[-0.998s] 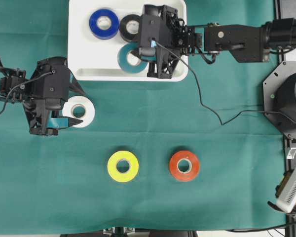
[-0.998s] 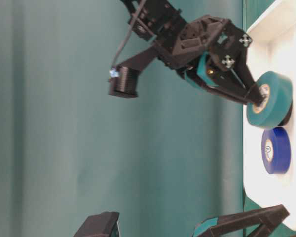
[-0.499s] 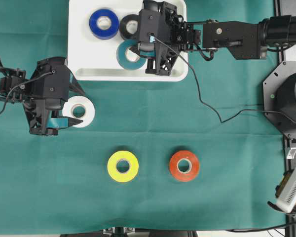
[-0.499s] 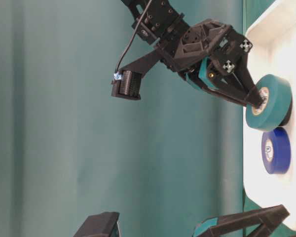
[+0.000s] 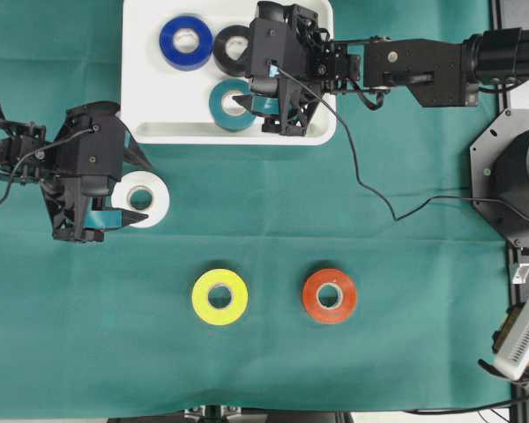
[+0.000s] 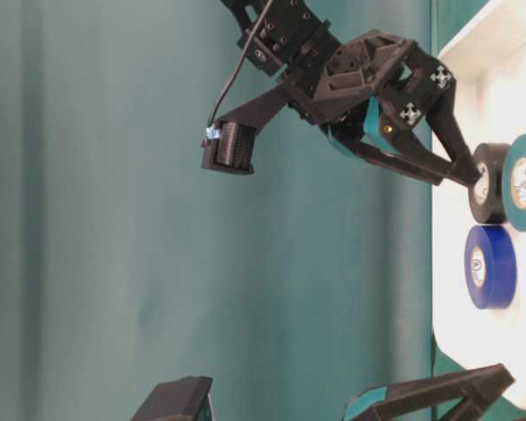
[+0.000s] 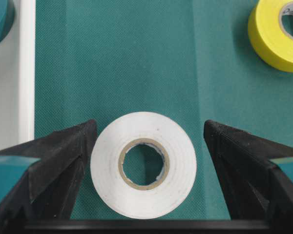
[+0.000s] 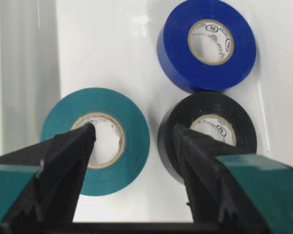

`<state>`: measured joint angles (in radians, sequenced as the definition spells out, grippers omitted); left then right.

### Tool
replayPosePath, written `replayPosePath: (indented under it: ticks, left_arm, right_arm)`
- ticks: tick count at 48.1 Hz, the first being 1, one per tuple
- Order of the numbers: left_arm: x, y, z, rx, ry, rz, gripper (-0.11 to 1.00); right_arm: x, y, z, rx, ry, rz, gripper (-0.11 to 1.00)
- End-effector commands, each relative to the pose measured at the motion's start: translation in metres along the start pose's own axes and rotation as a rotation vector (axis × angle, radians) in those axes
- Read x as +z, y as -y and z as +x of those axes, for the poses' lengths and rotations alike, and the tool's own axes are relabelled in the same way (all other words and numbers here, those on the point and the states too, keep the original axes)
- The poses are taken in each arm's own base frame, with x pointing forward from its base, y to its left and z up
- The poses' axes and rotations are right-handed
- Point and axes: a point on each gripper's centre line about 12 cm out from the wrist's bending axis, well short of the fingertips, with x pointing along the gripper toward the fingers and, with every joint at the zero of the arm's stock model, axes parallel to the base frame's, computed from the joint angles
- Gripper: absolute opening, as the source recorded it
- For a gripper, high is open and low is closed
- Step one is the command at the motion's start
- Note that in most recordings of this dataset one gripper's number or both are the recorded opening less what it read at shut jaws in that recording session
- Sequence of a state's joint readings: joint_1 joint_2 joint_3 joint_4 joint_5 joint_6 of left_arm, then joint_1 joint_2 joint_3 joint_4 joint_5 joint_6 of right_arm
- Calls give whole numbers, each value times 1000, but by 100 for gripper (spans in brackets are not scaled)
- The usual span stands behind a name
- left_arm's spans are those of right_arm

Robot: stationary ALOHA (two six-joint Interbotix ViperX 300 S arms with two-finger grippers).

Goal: Put the tape alternately from left to right into the white case.
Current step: 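Carry the teal roll into the tray and release it, then lift the right gripper out of the tray and withdraw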

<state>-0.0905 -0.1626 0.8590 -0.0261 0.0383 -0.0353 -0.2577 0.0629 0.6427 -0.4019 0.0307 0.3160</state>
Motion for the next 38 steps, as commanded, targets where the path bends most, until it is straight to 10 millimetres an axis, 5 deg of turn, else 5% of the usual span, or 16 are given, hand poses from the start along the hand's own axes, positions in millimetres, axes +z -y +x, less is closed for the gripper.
replayPosePath:
  ticks: [1,38]
  left_arm:
    - [6,2,-2,-5,21,2,61]
    - [6,1,-2,-4,20,1,61]
  right_arm:
    - [12,-5,-7,10,42,-7,68]
    - [22,-71,-44,142,118,-121,68]
